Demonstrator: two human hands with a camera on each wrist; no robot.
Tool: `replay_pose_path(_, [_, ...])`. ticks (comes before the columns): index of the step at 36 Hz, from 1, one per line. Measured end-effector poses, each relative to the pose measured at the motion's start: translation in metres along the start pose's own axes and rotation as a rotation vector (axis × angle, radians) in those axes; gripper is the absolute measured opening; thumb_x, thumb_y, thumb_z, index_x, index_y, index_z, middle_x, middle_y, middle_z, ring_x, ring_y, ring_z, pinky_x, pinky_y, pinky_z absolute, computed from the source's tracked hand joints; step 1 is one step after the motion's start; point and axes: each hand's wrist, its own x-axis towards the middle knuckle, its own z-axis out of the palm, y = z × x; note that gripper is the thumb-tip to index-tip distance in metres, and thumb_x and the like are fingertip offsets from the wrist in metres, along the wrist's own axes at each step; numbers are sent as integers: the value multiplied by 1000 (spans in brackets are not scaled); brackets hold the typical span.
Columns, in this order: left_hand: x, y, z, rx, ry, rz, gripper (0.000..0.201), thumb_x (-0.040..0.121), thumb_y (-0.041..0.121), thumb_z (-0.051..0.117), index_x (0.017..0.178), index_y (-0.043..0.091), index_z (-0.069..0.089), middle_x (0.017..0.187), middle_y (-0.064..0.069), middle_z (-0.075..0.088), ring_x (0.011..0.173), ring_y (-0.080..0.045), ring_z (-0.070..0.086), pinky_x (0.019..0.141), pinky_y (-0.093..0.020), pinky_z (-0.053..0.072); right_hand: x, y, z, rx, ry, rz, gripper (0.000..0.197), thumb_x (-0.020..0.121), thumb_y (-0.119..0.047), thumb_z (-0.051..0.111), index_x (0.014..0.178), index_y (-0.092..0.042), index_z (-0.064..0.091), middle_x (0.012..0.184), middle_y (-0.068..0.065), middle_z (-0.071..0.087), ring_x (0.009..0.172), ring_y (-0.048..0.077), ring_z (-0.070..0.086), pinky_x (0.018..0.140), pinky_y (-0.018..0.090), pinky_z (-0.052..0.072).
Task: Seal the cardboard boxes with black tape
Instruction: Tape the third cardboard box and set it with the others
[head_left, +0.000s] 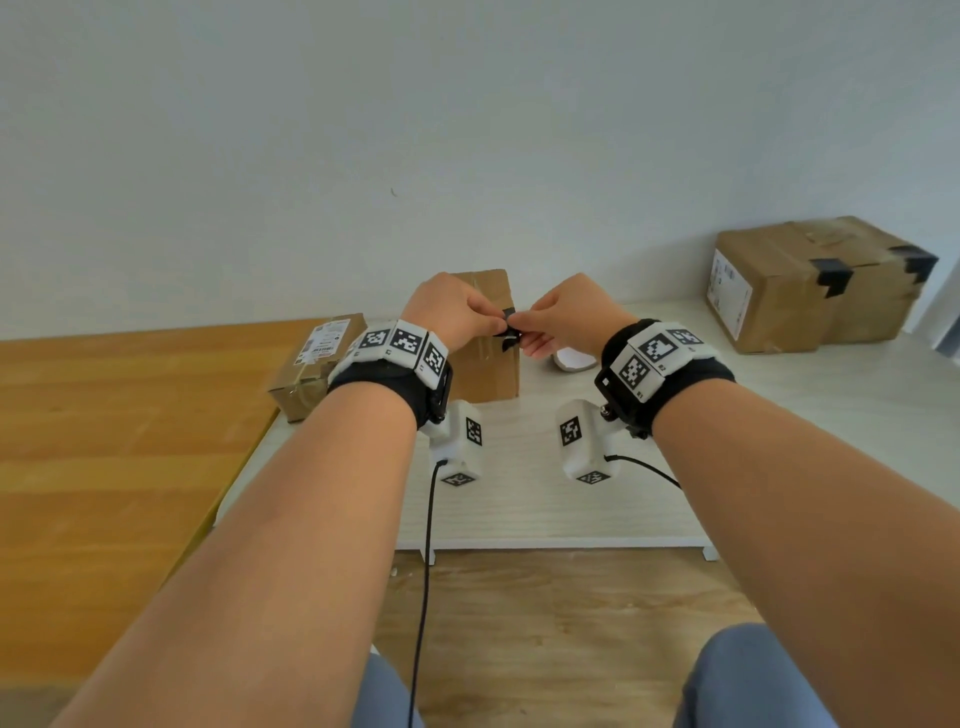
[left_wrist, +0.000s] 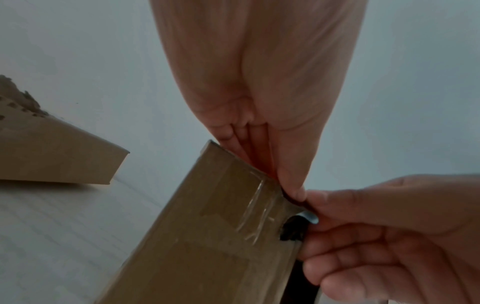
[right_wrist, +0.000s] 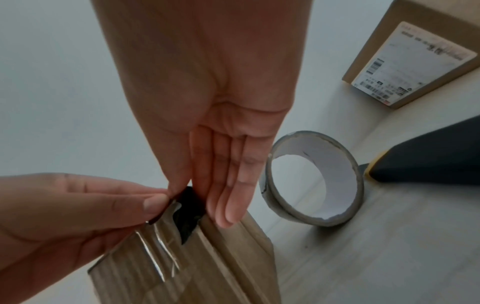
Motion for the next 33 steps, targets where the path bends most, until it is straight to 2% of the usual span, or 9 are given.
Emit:
replay_pose_path(4, [0, 1, -2, 12, -17, 6, 21, 84, 27, 69, 102, 20, 76, 108, 4, 71, 103, -12, 62, 89, -24, 45, 0, 0, -1, -39, -2, -19, 23, 85, -22, 70, 88, 1, 73, 80, 11, 75, 69, 16, 72, 71, 24, 60])
replay_pose_path(11, [0, 1, -1, 11, -21, 9, 22, 83, 24, 70, 104, 19, 75, 108, 4, 70, 103, -11, 61, 88, -23, 43, -1, -1, 0, -83, 8, -44, 20, 84, -20, 72, 88, 0, 74, 79, 10, 74, 72, 18, 73, 71, 25, 60])
replay_pose_path(20, [-1, 2, -3, 27, -25, 16, 26, 82, 18, 71, 108, 18, 73, 111, 4, 70, 105, -12, 61, 93, -24, 44, -2, -2, 2, -140, 35, -55, 16, 81, -16, 73, 85, -1, 75, 74, 8, 74, 62, 11, 70, 62, 17, 57])
replay_pose_path(23, [-1, 0, -2, 24, -26, 16, 28, 81, 16, 71, 108, 19, 73, 111, 3, 70, 105, -12, 61, 92, -23, 44, -1, -5, 3, -221, 52, -67, 15, 81, -18, 73, 83, -3, 74, 72, 5, 73, 64, 11, 70, 64, 18, 57])
replay_pose_path(28, [0, -1, -1, 32, -36, 6, 32, 80, 10, 71, 111, 20, 72, 113, 3, 69, 105, -13, 61, 93, -22, 43, 0, -4, 8, -313, 82, -74, 14, 81, -21, 70, 80, -7, 72, 72, 4, 73, 71, 15, 72, 73, 27, 60])
replay_pose_path(33, [1, 0, -2, 47, -46, 1, 34, 82, 5, 68, 113, 19, 71, 113, 1, 69, 106, -16, 61, 94, -24, 44, 0, -7, 8, -350, 84, -70, 13, 81, -20, 69, 76, -8, 71, 73, 5, 73, 70, 15, 72, 72, 28, 59])
